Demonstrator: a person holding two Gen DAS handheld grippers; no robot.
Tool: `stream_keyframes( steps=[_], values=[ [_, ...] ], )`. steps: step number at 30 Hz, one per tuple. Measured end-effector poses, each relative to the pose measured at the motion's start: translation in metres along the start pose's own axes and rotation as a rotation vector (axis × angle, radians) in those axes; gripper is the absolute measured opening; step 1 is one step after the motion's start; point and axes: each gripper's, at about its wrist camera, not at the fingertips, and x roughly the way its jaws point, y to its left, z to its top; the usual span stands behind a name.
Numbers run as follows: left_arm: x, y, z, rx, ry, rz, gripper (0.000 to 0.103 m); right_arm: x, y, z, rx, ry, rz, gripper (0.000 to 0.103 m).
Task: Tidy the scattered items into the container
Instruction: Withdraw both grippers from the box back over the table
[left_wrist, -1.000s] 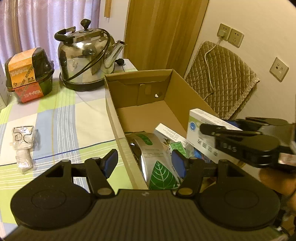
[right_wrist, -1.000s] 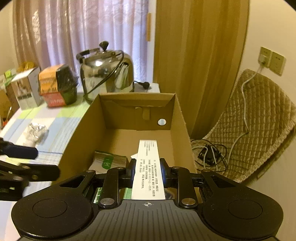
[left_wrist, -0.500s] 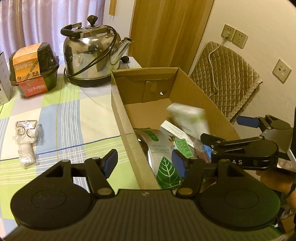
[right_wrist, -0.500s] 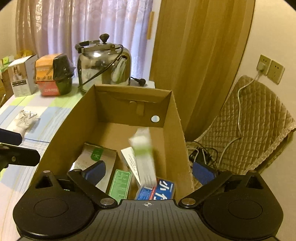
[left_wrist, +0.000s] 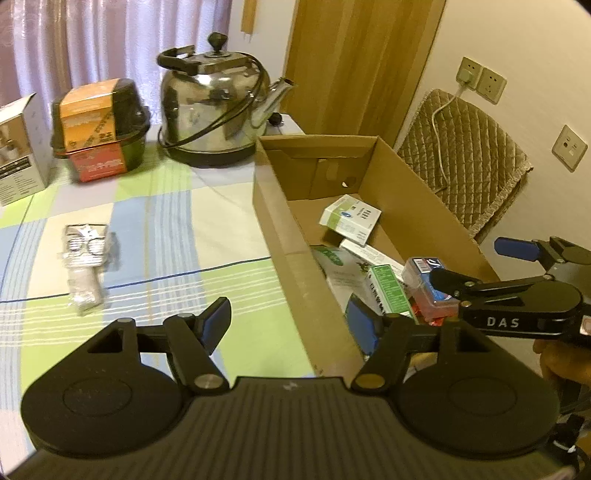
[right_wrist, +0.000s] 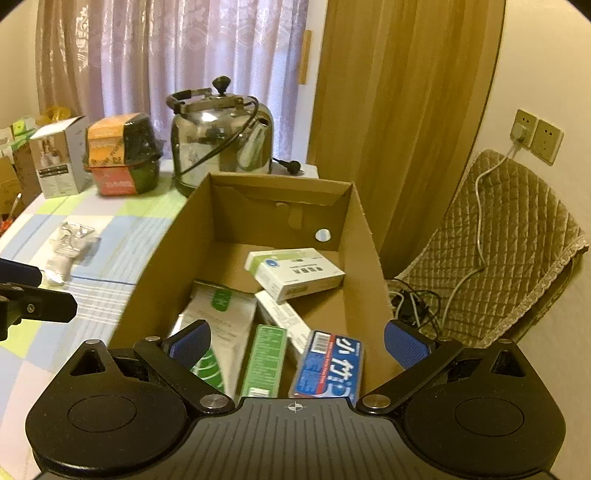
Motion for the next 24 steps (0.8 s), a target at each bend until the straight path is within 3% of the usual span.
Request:
stream_keyframes(
  steps=[24],
  values=[
    [-0.093, 0.094, -0.055, -0.094, -0.030, 0.176, 0.095, -0.066, 0.092, 0.013, 0.017, -0.050, 0.146, 0.103]
  ],
)
